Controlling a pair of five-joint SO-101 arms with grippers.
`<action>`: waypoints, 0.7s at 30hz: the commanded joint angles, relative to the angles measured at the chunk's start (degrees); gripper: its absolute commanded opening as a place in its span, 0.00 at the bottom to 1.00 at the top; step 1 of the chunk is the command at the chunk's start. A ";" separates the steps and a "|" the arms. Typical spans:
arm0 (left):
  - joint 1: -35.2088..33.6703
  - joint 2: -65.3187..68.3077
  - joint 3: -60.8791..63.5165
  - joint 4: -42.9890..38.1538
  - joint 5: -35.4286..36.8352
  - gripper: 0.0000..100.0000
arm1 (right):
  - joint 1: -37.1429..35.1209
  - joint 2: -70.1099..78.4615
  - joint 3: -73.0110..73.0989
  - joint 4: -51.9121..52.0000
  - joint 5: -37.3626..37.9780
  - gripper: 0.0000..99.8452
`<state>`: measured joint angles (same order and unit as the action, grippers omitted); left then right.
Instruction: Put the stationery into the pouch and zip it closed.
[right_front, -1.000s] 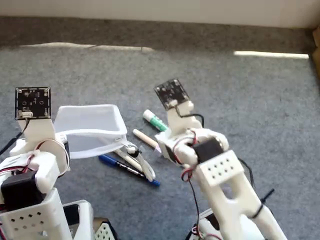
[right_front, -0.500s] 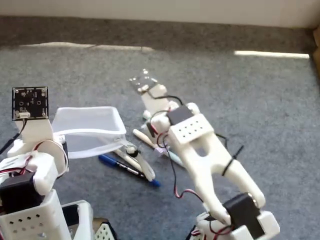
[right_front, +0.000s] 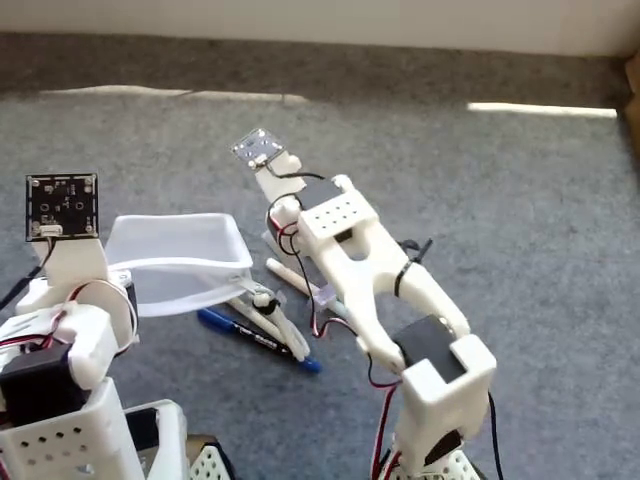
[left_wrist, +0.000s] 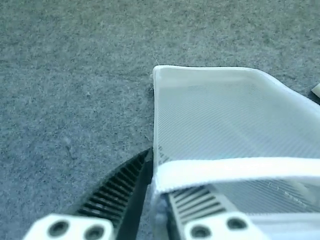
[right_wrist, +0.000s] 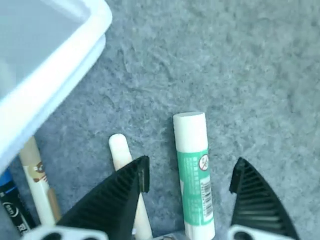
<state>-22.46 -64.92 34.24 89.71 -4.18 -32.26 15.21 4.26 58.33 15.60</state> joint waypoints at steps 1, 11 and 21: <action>-0.48 0.48 -0.13 0.09 0.53 0.01 | -0.22 1.27 -5.93 -0.48 0.62 0.25; -0.40 0.48 -0.04 0.18 0.44 0.01 | 1.71 7.43 -7.69 -0.40 3.69 0.22; -0.31 0.48 -0.04 0.18 0.44 0.01 | 2.68 9.80 -7.78 -0.48 3.78 0.03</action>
<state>-22.55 -64.92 35.12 89.71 -4.18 -30.24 26.11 -0.84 57.80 18.68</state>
